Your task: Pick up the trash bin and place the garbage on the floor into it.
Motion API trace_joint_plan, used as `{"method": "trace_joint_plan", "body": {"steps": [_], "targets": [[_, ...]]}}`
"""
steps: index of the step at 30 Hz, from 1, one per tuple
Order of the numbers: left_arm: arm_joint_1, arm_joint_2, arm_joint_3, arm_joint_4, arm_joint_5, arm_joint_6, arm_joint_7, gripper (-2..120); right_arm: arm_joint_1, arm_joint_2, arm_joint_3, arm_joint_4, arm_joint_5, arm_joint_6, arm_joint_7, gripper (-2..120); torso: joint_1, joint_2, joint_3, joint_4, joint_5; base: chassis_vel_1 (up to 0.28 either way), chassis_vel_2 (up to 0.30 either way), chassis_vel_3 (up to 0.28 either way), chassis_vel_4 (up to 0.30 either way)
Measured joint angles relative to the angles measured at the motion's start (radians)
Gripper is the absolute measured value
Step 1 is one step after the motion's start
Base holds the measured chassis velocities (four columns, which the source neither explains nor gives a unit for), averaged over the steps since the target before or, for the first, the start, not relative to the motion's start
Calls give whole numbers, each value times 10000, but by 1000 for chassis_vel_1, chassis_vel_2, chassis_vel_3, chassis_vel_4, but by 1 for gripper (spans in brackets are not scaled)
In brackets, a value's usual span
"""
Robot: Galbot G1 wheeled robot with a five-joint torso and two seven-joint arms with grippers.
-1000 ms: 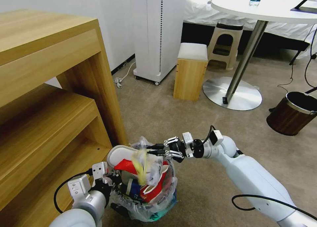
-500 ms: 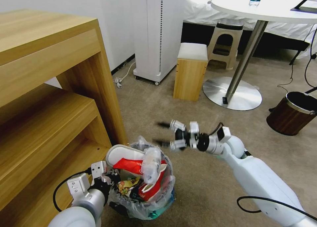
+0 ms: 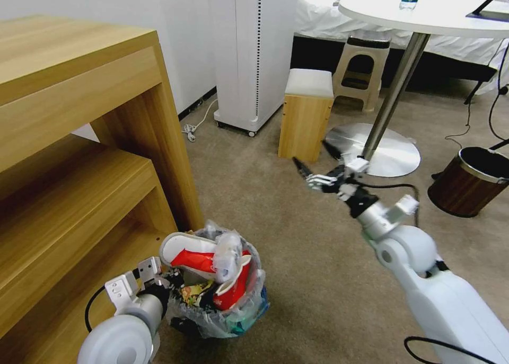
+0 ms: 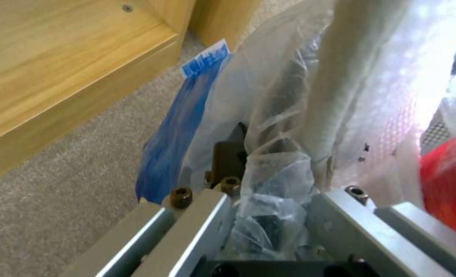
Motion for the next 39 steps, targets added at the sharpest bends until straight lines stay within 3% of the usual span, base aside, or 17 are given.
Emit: {"method": "trace_joint_plan", "body": {"steps": [12, 18, 23, 26, 27, 34, 36, 39], "targets": [[-220, -434, 54, 1086, 76, -83, 90, 1, -1381, 796, 1532, 1282, -591, -71, 792, 100, 0, 0, 1, 0, 0, 0, 0, 0, 0], [-248, -486, 51, 1238, -118, -113, 204, 1, -1531, 969, 1685, 1387, -589, -95, 842, 100, 0, 0, 1, 1, 1, 0, 0, 0, 0], [-256, -419, 39, 1171, -155, -128, 249, 19, -1544, 1067, 1709, 1333, -584, -120, 859, 100, 0, 1, 1, 0, -1, 0, 0, 0, 0], [-141, -199, 2, 1051, 564, -264, 249, 34, -1615, 1225, 1715, 1320, -590, -137, 956, 100, 0, 0, 1, 1, -2, 0, 0, 0, 0], [-141, -199, 2, 1051, 564, -264, 249, 34, -1615, 1225, 1715, 1320, -590, -137, 956, 100, 0, 0, 1, 1, -2, 0, 0, 0, 0], [474, 432, 42, -416, 1348, -373, -103, 63, -1967, 1442, 1829, 1396, -702, -426, 1775, 100, 0, 0, 1, 1, 0, 0, 0, 0, 0], [558, 476, 57, -614, 1412, -373, -189, 65, -2045, 1496, 1857, 1417, -779, -437, 1870, 100, 0, 0, 0, 1, -1, 0, 0, 0, 0], [949, 670, 114, -1272, 1755, -414, -339, 81, -2510, 1721, 1961, 1573, -1092, -161, 2139, 100, 0, 0, 0, 0, -2, 0, 0, 0, 0]]}}
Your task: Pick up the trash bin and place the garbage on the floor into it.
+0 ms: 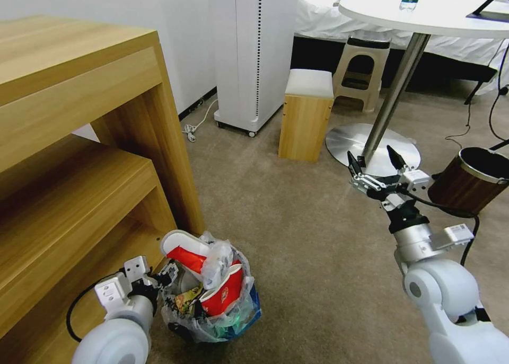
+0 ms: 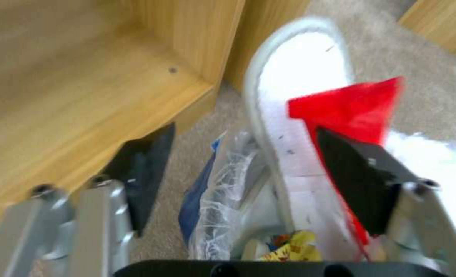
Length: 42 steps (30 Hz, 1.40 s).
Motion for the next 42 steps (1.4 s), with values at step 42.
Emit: {"method": "trace_joint_plan", "body": {"steps": [42], "targets": [[1602, -650, -775, 351, 6872, -5000, 5674, 100, -3163, 2184, 2442, -727, -2458, 2621, 1577, 100, 0, 0, 1, 1, 1, 0, 0, 0, 0]]}}
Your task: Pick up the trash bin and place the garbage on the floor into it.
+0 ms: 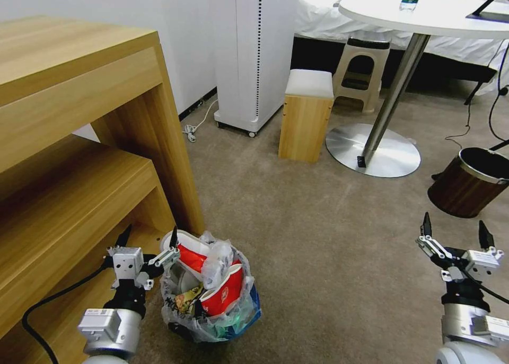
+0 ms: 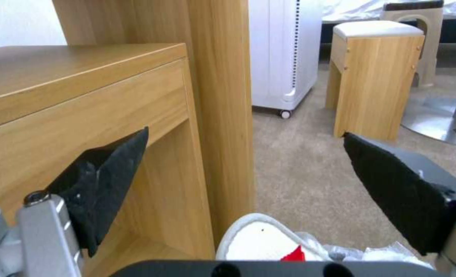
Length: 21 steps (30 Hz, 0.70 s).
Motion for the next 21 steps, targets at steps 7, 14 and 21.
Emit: {"method": "trace_joint_plan", "body": {"steps": [7, 14, 21], "targets": [[-3, 4, 5, -8, -25, 27, -15, 100, 11, -7, -7, 0, 8, -5, -8, 100, 0, 0, 0, 0, 0, 0, 0, 0, 0], [-6, 9, 9, -12, -36, 34, -37, 100, 15, -11, -11, 0, 12, -16, -12, 100, 0, 0, 0, 0, 0, 0, 0, 0, 0], [-8, 9, 12, -15, -42, 39, -50, 100, 18, -14, -13, 1, 15, -23, -18, 100, 0, 0, 0, 0, 0, 0, 0, 0, 0]]}}
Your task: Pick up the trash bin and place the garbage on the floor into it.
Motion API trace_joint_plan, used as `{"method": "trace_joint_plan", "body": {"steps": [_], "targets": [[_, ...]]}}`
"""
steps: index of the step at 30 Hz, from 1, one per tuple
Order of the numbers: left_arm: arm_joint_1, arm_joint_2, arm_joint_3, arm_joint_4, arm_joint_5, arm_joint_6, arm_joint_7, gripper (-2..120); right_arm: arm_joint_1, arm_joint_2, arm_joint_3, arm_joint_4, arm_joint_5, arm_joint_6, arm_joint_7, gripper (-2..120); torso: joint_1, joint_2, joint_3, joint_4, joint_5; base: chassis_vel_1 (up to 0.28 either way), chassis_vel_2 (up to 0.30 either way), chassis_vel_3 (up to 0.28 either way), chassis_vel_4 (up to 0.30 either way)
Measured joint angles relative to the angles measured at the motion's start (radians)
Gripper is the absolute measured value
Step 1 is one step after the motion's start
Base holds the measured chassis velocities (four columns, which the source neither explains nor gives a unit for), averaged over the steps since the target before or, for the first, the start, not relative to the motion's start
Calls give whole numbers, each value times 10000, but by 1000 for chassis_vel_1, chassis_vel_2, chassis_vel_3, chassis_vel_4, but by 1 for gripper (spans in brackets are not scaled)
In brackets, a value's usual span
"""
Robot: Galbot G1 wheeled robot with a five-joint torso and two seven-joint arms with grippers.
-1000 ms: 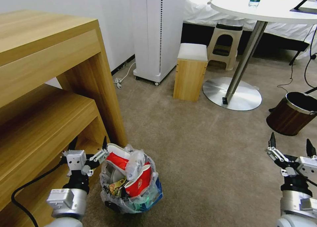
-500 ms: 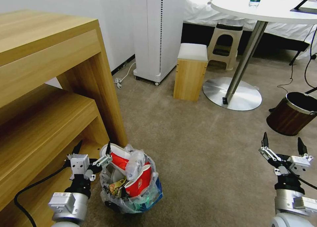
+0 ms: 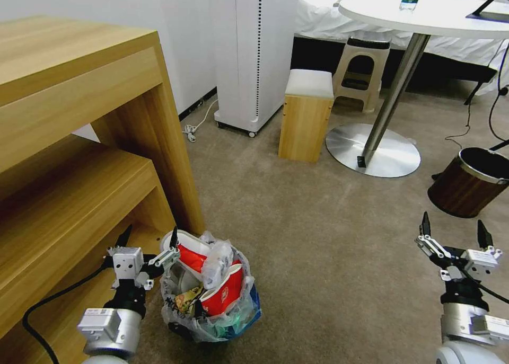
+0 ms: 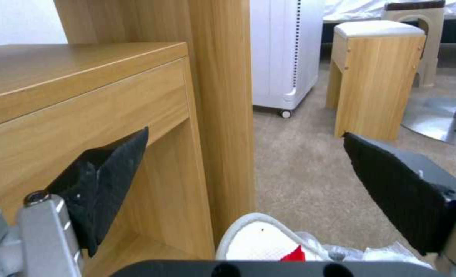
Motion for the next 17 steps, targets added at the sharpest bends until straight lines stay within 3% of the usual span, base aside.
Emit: {"method": "trace_joint_plan", "body": {"steps": [17], "targets": [[-2, 1, 1, -1, -9, 13, -15, 100, 3, -2, -1, 7, 10, -10, -1, 100, 0, 0, 0, 0, 0, 0, 0, 0, 0]]}}
